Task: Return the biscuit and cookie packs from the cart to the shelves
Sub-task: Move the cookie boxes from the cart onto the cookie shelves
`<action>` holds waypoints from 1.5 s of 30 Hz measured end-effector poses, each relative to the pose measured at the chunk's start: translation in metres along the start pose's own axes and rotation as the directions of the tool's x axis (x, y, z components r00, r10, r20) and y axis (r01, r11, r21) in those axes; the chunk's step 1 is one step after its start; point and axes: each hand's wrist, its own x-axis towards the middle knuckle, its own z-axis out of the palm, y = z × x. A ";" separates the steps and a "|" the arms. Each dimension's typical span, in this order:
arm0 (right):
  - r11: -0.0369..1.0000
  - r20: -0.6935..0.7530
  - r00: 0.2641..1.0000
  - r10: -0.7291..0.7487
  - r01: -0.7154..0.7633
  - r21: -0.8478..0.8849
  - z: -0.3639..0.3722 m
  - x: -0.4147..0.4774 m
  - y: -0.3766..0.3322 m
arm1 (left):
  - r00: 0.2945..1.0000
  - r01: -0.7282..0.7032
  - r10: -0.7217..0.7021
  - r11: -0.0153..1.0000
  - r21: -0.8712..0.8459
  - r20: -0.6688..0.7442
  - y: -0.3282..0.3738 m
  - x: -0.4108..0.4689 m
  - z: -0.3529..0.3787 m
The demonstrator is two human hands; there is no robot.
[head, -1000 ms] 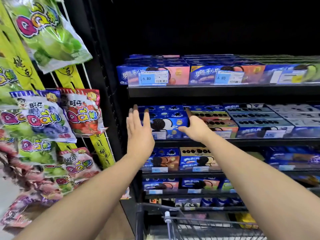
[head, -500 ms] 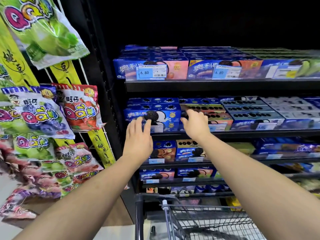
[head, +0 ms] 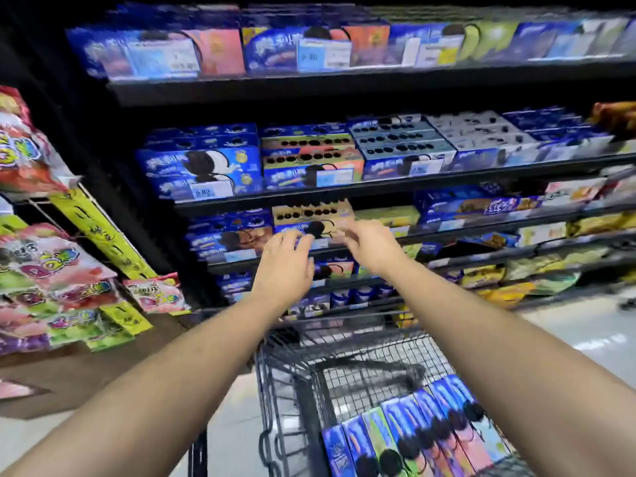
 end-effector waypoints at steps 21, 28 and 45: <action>0.747 0.662 0.675 0.327 -0.613 0.256 0.288 -0.251 0.234 | 0.627 0.146 0.034 0.976 -0.159 0.779 0.168 -0.162 0.311; 0.397 0.728 0.556 0.402 -0.822 0.408 0.339 -0.269 0.232 | 0.654 0.115 0.032 0.983 -0.141 0.756 0.165 -0.187 0.357; 0.187 0.740 0.569 0.360 -0.821 0.540 0.349 -0.268 0.237 | 0.661 0.100 0.056 0.982 -0.162 0.749 0.157 -0.192 0.369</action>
